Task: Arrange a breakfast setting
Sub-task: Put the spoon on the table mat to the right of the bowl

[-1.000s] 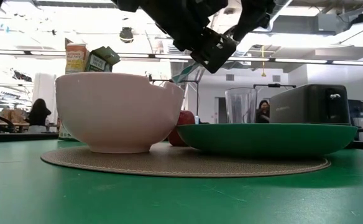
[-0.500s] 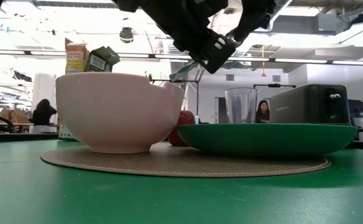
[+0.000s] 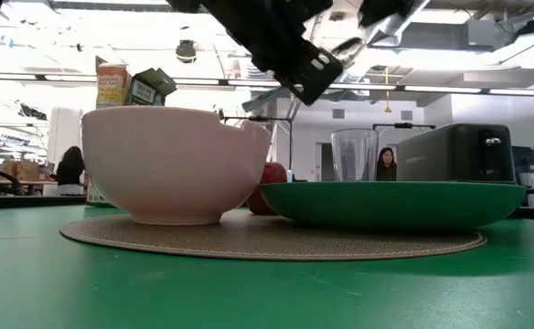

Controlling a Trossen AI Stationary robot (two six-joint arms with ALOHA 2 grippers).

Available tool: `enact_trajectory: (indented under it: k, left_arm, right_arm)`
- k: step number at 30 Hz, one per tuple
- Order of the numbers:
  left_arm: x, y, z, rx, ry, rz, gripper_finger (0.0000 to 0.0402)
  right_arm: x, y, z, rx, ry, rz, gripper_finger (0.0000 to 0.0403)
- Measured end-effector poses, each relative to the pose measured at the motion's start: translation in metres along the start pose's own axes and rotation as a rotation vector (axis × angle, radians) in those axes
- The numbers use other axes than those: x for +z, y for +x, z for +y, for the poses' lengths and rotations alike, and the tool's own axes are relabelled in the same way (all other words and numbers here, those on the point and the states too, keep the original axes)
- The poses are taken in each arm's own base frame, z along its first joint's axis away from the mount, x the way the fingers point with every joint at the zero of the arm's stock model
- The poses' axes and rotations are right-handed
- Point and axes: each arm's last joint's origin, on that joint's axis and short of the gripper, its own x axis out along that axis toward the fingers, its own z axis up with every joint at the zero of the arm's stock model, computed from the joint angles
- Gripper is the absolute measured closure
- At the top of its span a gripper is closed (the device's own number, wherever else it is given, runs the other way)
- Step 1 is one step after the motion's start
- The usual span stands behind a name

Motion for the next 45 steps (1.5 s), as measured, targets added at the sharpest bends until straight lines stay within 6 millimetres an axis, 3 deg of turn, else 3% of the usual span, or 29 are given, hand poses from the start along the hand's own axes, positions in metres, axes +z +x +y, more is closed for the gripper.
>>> enact_trajectory:
  k: [4,8,13,21,28,35,45]
  left_arm:
    - [0.009,-0.012,0.02,-0.017,-0.061,-0.008,0.0379]
    - [0.01,-0.025,0.043,-0.061,-0.13,0.016,0.0378]
    - [0.003,-0.043,0.08,-0.181,-0.263,0.096,0.0378]
    - [-0.018,-0.07,0.123,-0.353,-0.436,0.32,0.0378]
    - [-0.042,-0.097,0.131,-0.407,-0.478,0.589,0.0377]
    - [-0.071,-0.124,0.126,-0.312,-0.573,0.786,0.0377]
    - [-0.108,-0.147,0.114,-0.152,-0.748,0.886,0.0376]
  right_arm:
    - [-0.008,-0.035,0.003,0.004,-0.018,-0.108,0.02]
    - [-0.023,-0.049,0.01,0.019,-0.043,-0.175,0.0204]
    - [-0.043,-0.044,0.021,0.065,-0.071,-0.222,0.021]
    - [-0.064,-0.017,0.043,0.133,-0.113,-0.264,0.0211]
    - [-0.064,-0.004,0.052,0.141,-0.179,-0.311,0.0211]
    - [-0.061,-0.004,0.053,0.139,-0.206,-0.333,0.0211]
    - [-0.061,-0.001,0.052,0.125,-0.232,-0.323,0.0211]
